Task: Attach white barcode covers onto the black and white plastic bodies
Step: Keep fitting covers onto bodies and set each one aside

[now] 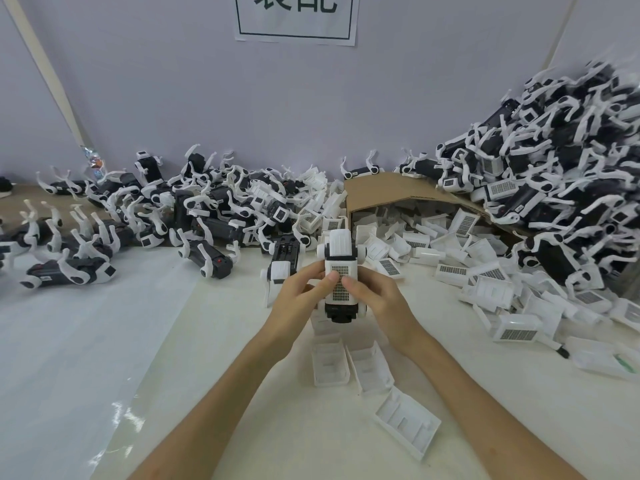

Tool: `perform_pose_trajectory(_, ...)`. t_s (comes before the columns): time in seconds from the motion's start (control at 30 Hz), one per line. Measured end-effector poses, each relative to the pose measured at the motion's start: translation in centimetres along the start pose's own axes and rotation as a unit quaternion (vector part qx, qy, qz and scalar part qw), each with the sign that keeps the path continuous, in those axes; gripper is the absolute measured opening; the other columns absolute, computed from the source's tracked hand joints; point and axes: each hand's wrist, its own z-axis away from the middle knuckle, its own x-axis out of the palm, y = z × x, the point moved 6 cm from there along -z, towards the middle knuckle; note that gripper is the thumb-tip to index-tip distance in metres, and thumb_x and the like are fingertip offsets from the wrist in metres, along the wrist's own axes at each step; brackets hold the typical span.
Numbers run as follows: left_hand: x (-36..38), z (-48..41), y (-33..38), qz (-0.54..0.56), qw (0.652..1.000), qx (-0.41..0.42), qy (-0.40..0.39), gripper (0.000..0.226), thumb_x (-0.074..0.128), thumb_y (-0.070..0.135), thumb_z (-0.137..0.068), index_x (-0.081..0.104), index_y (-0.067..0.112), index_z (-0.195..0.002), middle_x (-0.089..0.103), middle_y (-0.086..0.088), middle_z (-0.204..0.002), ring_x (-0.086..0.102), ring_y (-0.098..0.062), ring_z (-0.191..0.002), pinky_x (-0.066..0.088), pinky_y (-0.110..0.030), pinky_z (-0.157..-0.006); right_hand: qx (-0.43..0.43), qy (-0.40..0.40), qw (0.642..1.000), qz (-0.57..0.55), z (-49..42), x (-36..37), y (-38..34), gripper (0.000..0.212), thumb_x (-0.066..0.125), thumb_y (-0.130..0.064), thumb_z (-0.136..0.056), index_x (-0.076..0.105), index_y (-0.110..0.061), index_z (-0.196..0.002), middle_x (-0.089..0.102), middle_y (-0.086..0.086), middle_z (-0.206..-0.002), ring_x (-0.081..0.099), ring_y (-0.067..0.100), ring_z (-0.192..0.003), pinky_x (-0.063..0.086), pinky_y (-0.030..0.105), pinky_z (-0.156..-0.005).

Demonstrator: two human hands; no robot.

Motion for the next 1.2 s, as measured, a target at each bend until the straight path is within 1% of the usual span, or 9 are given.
perform_pose_trajectory(0.17,0.0,0.1,0.1,-0.095,0.993,0.05,0.041,0.024,0.051,0.024,-0.104,0.07,0.017,-0.117,0.072,0.003,-0.101,0.066,-0.021,-0.095,0.054,-0.044,-0.082,-0.015,0.025,0.996,0.083,-0.1,0.0,0.4,0.028,0.056,-0.038,-0.097,0.069,-0.021,-0.114,0.075,0.001,-0.108,0.069,0.013,-0.104,0.053,0.027,-0.09)
perform_pose_trajectory(0.3,0.1,0.1,0.2,-0.136,0.986,0.075,0.064,0.021,0.053,0.027,-0.103,0.07,0.02,-0.113,0.07,0.007,-0.095,0.062,-0.014,-0.08,0.05,-0.036,-0.07,-0.027,0.024,0.994,0.102,0.0,-0.3,0.3,0.026,0.053,-0.041,-0.097,0.069,-0.027,-0.112,0.075,-0.002,-0.107,0.069,0.012,-0.105,0.052,0.026,-0.091)
perform_pose_trajectory(0.4,-0.2,0.1,0.0,-0.12,0.988,0.07,0.067,0.021,0.053,0.026,-0.103,0.069,0.019,-0.116,0.072,0.003,-0.102,0.068,-0.019,-0.087,0.056,-0.041,-0.077,-0.019,0.008,0.994,0.103,0.0,0.3,0.3,0.03,0.054,-0.041,-0.097,0.067,-0.025,-0.119,0.073,-0.004,-0.113,0.067,0.009,-0.108,0.051,0.025,-0.094)
perform_pose_trajectory(0.6,0.0,0.3,-0.2,-0.093,0.991,0.08,0.061,0.018,0.05,0.028,-0.104,0.052,0.026,-0.121,0.068,0.01,-0.108,0.067,-0.004,-0.095,0.055,-0.022,-0.076,-0.025,0.074,0.984,0.161,-0.1,-1.0,-0.2,0.018,0.069,-0.031,-0.091,0.069,-0.021,-0.106,0.073,-0.008,-0.101,0.066,0.011,-0.093,0.048,0.038,-0.095)
perform_pose_trajectory(0.67,-0.1,0.3,-0.4,-0.117,0.987,0.08,0.074,0.021,0.048,0.029,-0.105,0.05,0.022,-0.125,0.067,0.008,-0.107,0.066,-0.007,-0.093,0.057,-0.033,-0.077,-0.032,0.113,0.98,0.158,-0.1,-1.8,-0.3,0.017,0.073,-0.027,-0.09,0.068,-0.021,-0.106,0.071,-0.008,-0.102,0.065,0.011,-0.091,0.05,0.037,-0.092)
perform_pose_trajectory(0.77,-0.4,0.4,-0.4,-0.157,0.98,0.093,0.077,0.03,0.047,0.04,-0.102,0.05,0.024,-0.127,0.065,0.014,-0.097,0.064,-0.008,-0.085,0.058,-0.046,-0.074,-0.039,0.14,0.982,0.121,-0.1,-2.4,-0.7,0.036,0.074,-0.03,-0.088,0.063,-0.026,-0.123,0.066,-0.012,-0.116,0.064,0.008,-0.093,0.052,0.026,-0.084)
perform_pose_trajectory(0.9,0.4,0.6,0.2,-0.204,0.968,0.145,0.029,0.024,0.05,0.048,-0.097,0.054,0.047,-0.121,0.065,0.023,-0.099,0.062,-0.006,-0.079,0.057,-0.042,-0.066,-0.04,0.093,0.991,0.091,-0.2,-2.1,-1.1,0.044,0.064,-0.036,-0.085,0.064,-0.028,-0.128,0.067,-0.011,-0.123,0.064,0.008,-0.101,0.052,0.023,-0.084)
perform_pose_trajectory(1.03,0.2,0.4,0.1,-0.19,0.976,0.105,-0.007,0.036,0.064,0.056,-0.082,0.049,0.067,-0.114,0.064,0.032,-0.104,0.065,0.001,-0.09,0.058,-0.027,-0.07,-0.059,0.078,0.991,0.088,-0.1,-1.8,-1.5,0.025,0.064,-0.03,-0.086,0.071,-0.03,-0.11,0.071,-0.012,-0.096,0.063,0.005,-0.086,0.05,0.02,-0.068)
perform_pose_trajectory(1.2,-0.4,0.0,-0.4,-0.247,0.965,0.086,-0.007,0.047,0.08,0.046,-0.076,0.048,0.059,-0.107,0.065,0.028,-0.09,0.066,0.004,-0.086,0.057,-0.02,-0.071,-0.073,0.074,0.989,0.101,0.1,-1.8,-1.7,0.02,0.065,-0.03,-0.086,0.071,-0.033,-0.105,0.072,-0.008,-0.097,0.064,0.007,-0.086,0.049,0.022,-0.067)
